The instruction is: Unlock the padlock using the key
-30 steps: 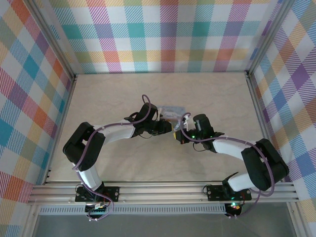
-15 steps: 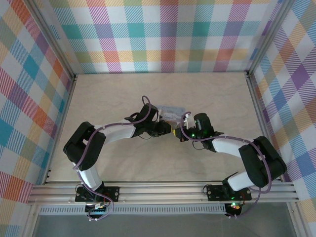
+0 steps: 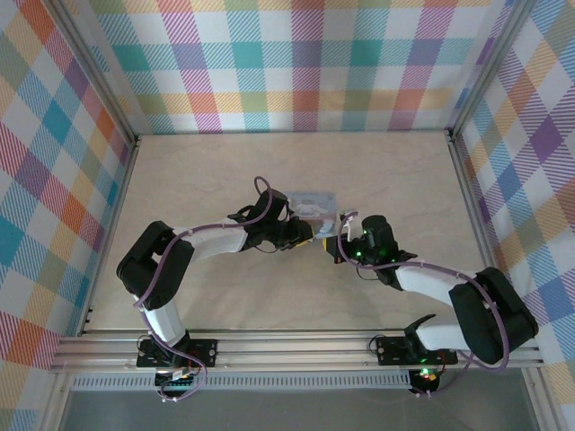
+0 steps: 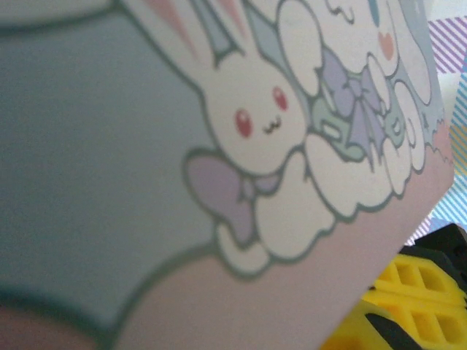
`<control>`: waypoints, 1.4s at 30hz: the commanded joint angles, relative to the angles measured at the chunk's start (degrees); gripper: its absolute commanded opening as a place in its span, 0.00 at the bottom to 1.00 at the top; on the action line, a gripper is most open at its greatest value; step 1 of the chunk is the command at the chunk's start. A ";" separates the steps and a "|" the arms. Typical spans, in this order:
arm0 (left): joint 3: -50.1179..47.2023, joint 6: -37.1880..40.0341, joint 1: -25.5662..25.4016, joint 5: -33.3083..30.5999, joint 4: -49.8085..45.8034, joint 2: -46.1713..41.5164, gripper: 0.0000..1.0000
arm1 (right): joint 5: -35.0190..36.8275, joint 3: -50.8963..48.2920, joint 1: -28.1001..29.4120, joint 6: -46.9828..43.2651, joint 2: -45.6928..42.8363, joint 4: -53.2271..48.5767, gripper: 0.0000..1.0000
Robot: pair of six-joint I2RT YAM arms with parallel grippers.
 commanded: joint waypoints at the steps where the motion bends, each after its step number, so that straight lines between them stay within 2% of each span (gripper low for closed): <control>1: -1.10 -4.09 0.57 -0.28 3.67 0.28 0.22 | -1.08 -1.92 -0.04 4.30 -0.73 6.23 0.00; 5: -1.66 -5.97 0.66 -1.19 4.70 -0.46 0.22 | 1.03 -4.07 0.08 8.18 -0.04 13.87 0.00; 11: -1.98 -8.11 0.84 -1.89 5.81 -1.41 0.22 | 6.07 -5.74 0.45 10.86 1.21 17.88 0.00; 20: -1.82 -9.37 0.97 -1.78 6.25 -1.40 0.22 | 5.25 -5.81 1.76 14.72 10.22 28.49 0.00; 42: -1.04 -10.16 1.01 -2.05 6.16 -1.16 0.22 | 3.14 -6.90 2.32 16.79 13.69 34.25 0.00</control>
